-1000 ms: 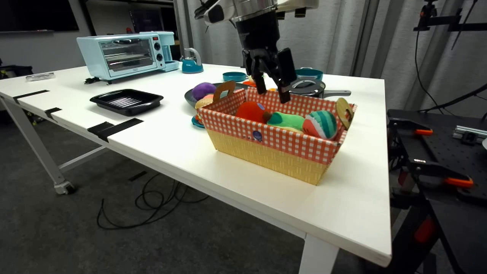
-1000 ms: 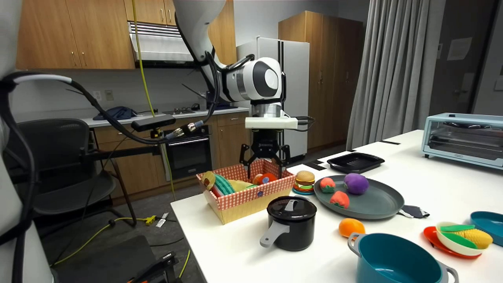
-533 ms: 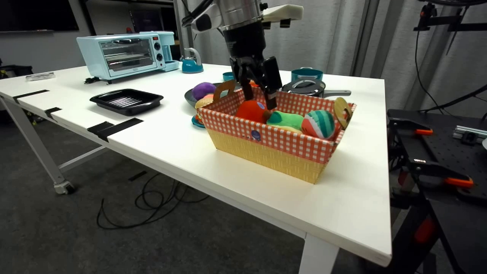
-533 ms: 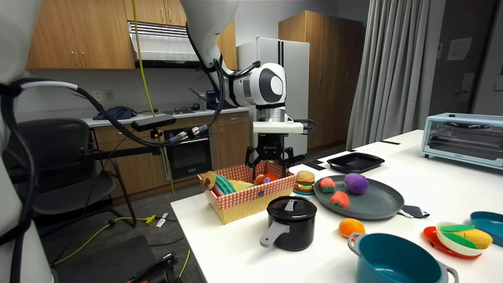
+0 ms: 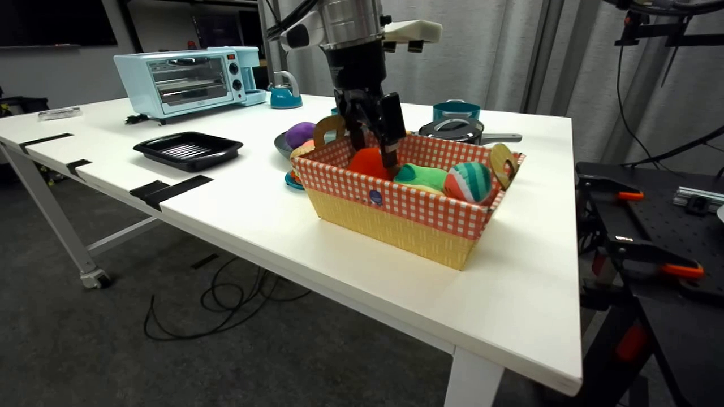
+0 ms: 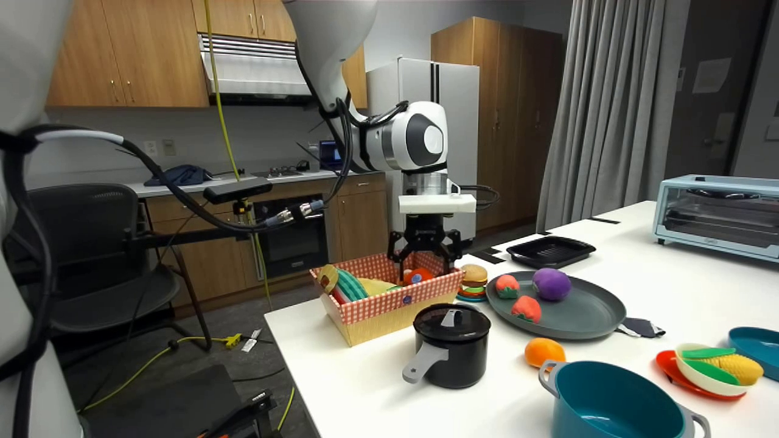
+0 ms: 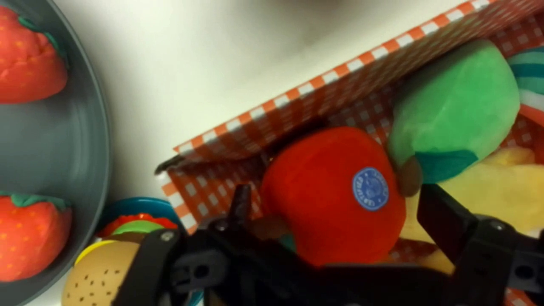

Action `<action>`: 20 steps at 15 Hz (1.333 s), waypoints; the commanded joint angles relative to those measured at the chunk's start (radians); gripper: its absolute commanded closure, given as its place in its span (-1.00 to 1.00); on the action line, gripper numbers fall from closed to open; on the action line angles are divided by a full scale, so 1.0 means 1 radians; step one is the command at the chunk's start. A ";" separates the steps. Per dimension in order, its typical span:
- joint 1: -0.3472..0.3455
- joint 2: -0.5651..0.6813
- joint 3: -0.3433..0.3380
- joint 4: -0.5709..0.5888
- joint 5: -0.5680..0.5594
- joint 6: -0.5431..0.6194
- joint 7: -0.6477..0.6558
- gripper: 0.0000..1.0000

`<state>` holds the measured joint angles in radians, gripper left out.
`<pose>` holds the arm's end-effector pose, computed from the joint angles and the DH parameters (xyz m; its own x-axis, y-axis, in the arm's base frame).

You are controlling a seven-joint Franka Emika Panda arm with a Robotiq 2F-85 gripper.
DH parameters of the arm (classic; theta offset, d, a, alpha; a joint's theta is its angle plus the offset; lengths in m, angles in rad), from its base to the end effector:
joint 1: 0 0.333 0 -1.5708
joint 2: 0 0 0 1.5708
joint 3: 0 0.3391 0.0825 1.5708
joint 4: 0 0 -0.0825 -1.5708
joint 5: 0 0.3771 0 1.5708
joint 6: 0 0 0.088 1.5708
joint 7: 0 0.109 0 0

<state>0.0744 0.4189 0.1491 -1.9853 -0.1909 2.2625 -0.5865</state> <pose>0.5873 0.1243 0.2678 0.5871 0.7950 -0.1524 0.8025 -0.5963 -0.0189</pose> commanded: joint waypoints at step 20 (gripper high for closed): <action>-0.065 -0.020 -0.028 -0.103 -0.004 0.081 0.061 0.76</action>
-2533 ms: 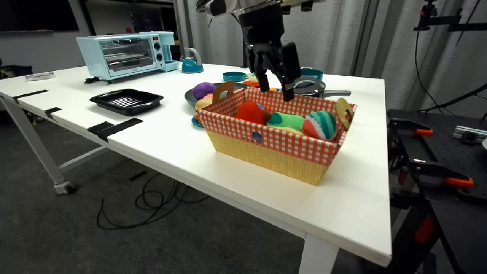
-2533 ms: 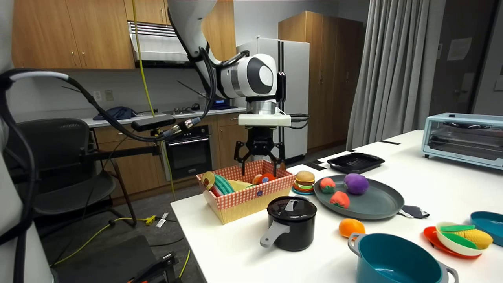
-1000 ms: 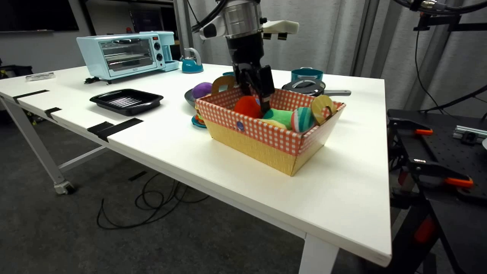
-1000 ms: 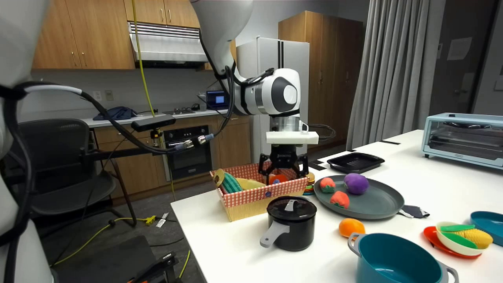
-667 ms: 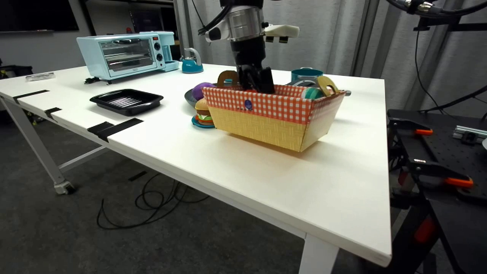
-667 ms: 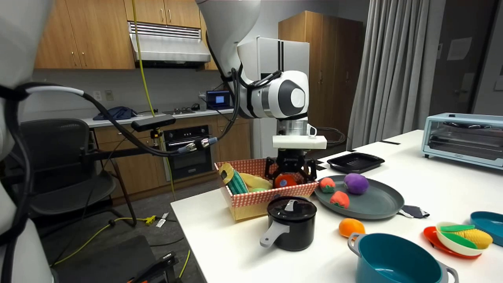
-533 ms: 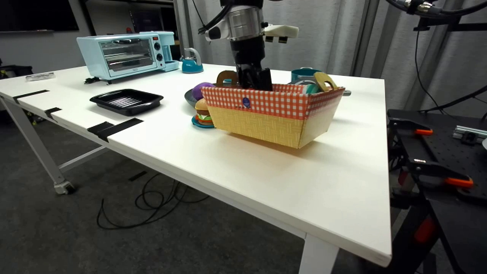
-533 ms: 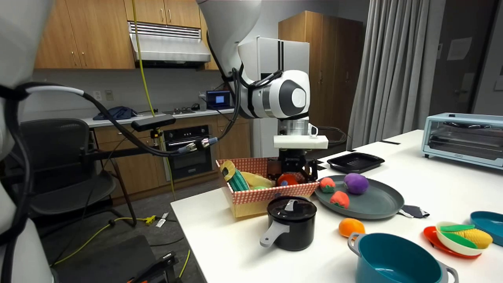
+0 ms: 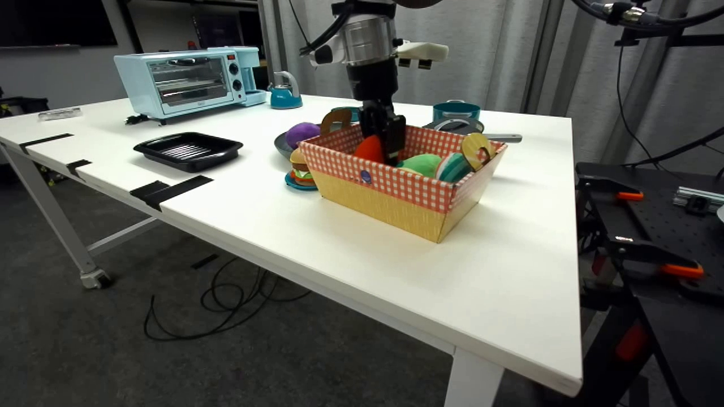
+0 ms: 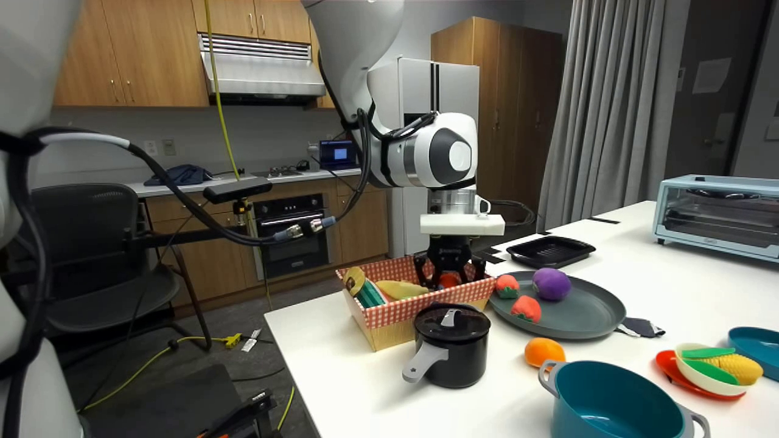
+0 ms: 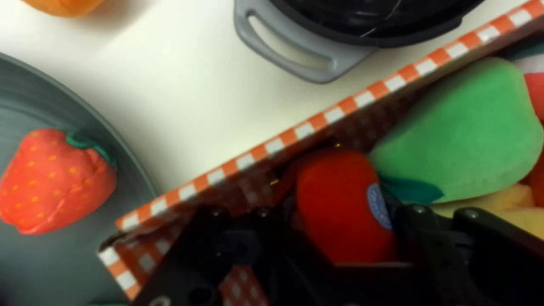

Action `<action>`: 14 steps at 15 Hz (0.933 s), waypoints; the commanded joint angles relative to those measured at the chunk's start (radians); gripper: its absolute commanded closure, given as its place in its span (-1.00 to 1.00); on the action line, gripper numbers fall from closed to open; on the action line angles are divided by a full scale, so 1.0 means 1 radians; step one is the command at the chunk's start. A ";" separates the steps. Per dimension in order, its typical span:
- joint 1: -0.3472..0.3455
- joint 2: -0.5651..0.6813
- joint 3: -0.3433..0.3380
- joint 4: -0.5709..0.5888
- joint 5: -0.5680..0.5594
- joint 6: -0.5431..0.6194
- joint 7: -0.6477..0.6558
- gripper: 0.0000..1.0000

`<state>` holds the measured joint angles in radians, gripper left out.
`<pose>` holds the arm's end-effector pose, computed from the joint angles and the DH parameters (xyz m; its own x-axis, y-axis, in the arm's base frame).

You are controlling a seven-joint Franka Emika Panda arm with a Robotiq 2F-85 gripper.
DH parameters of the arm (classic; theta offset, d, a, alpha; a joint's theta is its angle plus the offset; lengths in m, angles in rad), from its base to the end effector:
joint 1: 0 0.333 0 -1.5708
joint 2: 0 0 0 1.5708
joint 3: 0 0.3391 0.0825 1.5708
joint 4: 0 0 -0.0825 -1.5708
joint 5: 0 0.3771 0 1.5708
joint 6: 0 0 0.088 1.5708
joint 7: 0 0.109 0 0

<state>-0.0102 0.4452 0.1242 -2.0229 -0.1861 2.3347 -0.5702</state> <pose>0.5902 0.0620 0.2424 0.6792 0.7197 -0.1440 0.7255 -0.6880 -0.0172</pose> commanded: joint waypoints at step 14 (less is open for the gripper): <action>0.160 -0.406 0.013 -0.243 -0.205 -0.057 0.272 1.00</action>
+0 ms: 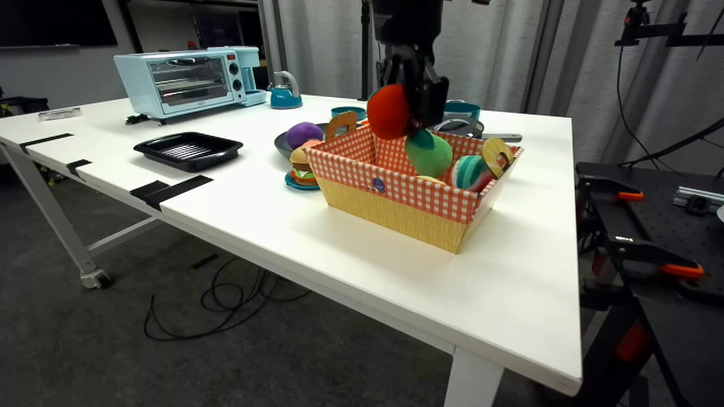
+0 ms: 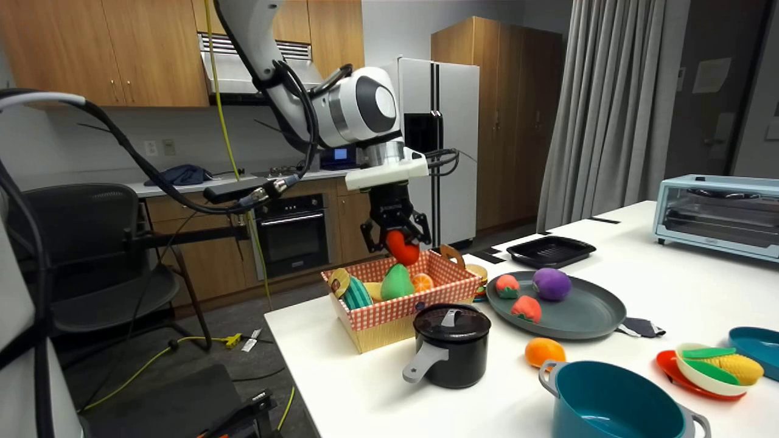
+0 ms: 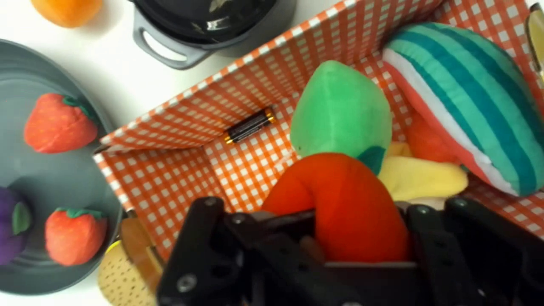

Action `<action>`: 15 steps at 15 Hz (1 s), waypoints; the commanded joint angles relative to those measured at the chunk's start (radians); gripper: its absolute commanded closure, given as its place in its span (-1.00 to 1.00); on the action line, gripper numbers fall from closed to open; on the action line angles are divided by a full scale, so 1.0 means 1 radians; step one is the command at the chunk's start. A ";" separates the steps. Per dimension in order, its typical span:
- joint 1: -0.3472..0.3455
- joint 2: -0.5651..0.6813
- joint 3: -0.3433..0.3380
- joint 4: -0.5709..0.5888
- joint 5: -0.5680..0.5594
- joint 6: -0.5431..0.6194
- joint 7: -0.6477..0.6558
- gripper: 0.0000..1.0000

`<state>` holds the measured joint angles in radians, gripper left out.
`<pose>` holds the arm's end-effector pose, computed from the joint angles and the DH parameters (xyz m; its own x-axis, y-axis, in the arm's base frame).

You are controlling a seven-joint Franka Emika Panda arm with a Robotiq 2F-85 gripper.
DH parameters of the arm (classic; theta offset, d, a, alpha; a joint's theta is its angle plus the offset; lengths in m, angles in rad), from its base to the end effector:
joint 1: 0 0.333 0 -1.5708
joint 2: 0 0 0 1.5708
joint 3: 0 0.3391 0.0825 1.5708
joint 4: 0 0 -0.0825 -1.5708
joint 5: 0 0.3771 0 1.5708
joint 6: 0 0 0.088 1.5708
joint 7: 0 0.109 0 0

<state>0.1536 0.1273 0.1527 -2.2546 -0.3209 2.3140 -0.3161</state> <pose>0.5033 0.1517 0.3289 0.6638 0.7340 -0.1437 0.7475 -0.6441 0.1626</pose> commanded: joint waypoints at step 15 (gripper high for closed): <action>-0.153 0.133 -0.153 0.470 -0.061 -0.077 -0.178 1.00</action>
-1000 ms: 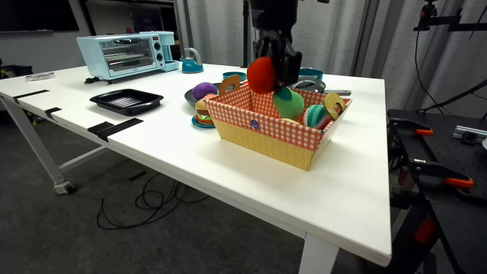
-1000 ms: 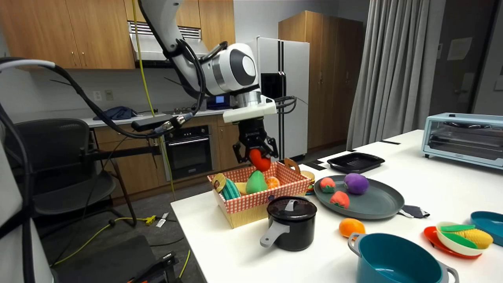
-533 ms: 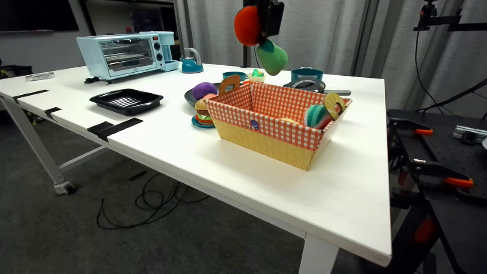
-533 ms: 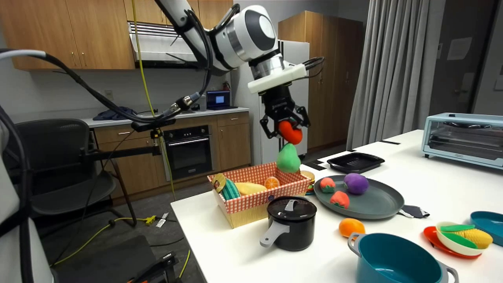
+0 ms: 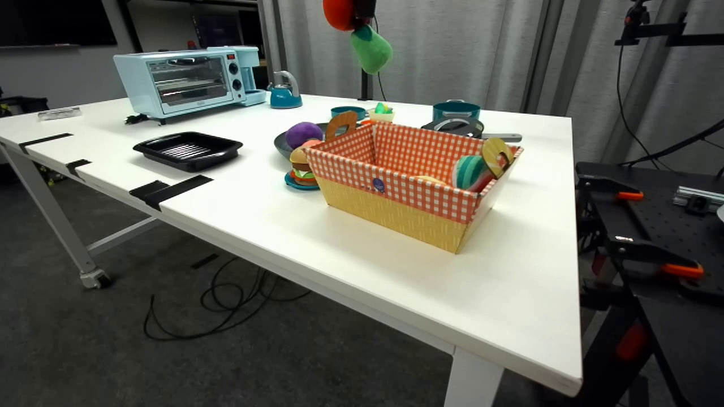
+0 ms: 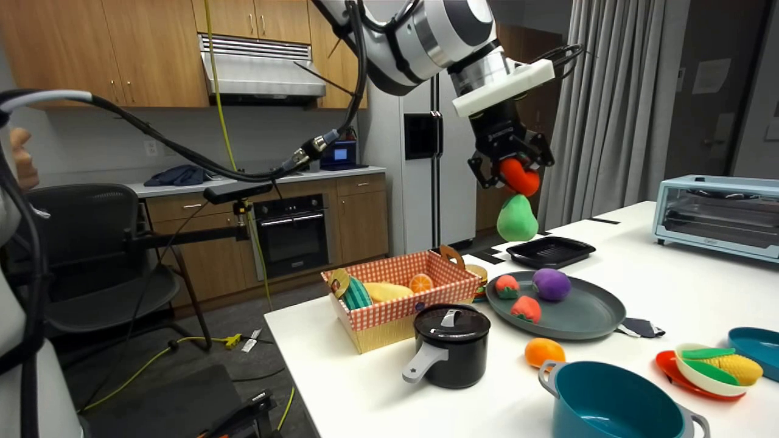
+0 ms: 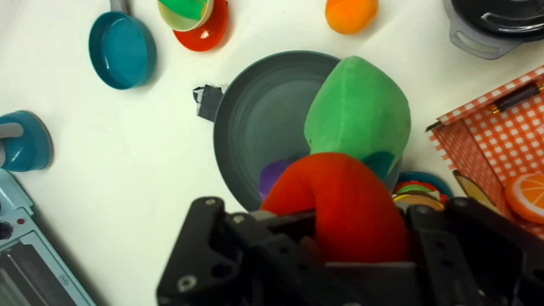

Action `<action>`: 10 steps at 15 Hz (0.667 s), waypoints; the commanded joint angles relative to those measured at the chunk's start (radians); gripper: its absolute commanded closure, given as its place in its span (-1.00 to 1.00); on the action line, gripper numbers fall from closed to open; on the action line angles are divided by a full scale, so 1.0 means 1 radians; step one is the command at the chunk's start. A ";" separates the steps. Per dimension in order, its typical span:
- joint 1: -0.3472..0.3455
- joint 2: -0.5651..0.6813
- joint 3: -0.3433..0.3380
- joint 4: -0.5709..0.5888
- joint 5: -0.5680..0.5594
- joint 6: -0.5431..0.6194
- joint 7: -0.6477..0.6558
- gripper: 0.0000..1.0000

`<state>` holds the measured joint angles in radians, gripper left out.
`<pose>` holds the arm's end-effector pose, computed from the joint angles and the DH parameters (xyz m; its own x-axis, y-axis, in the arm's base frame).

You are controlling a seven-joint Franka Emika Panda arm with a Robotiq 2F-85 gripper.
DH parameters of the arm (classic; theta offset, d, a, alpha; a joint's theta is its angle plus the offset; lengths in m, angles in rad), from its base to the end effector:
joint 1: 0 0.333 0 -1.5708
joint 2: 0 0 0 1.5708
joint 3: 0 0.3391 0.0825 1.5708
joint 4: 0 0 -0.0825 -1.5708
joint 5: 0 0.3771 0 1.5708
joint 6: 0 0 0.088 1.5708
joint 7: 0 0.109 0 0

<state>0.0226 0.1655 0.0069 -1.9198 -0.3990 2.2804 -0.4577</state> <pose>0.6146 0.0081 0.4520 0.7540 0.6567 -0.0148 0.6146 -0.6974 0.3686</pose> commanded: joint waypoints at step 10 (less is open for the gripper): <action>-0.086 0.284 -0.007 0.372 0.117 -0.129 -0.063 0.50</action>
<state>-0.0469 0.3961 -0.0089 -1.6367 -0.3237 2.2091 -0.4952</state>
